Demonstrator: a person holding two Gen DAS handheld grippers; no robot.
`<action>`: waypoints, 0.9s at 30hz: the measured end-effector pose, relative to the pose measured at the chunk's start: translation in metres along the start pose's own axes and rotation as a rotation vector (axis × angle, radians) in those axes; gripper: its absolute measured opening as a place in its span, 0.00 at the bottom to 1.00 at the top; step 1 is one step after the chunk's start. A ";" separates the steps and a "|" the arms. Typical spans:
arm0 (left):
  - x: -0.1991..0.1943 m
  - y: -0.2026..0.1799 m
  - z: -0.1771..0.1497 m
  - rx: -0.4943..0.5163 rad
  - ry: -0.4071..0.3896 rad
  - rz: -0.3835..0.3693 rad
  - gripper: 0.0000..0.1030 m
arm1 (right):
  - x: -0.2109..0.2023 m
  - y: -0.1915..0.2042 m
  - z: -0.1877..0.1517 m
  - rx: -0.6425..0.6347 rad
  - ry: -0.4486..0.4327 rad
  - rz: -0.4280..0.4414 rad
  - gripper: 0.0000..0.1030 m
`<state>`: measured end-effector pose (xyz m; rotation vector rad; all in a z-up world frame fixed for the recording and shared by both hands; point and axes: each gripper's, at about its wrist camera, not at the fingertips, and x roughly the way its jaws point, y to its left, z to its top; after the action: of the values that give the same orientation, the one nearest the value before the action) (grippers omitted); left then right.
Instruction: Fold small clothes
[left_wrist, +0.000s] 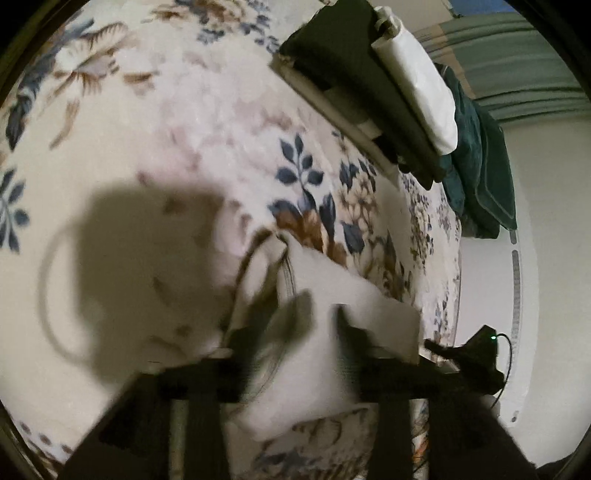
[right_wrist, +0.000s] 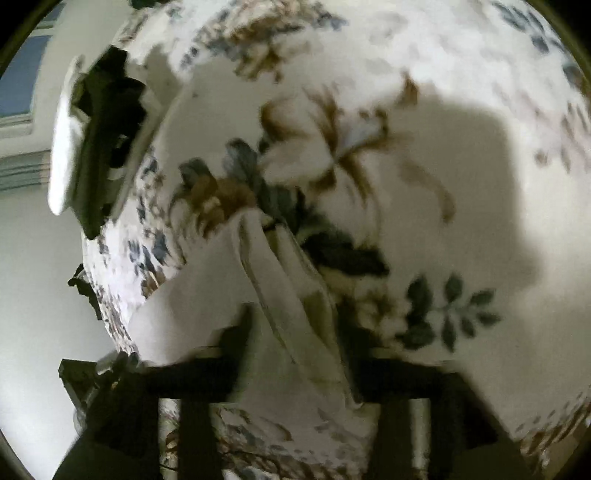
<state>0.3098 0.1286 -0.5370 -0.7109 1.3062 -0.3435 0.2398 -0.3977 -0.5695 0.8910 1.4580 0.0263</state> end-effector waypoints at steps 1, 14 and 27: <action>0.005 0.004 0.000 0.001 0.001 -0.002 0.67 | 0.005 -0.004 0.003 -0.012 0.021 0.043 0.73; 0.064 0.050 0.005 -0.185 0.112 -0.364 0.67 | 0.087 -0.017 0.011 -0.046 0.314 0.385 0.77; 0.057 -0.003 0.003 0.032 0.081 -0.114 0.16 | 0.088 0.005 0.002 -0.067 0.280 0.304 0.20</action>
<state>0.3279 0.0922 -0.5779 -0.7529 1.3370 -0.4891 0.2597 -0.3491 -0.6409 1.0790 1.5553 0.4391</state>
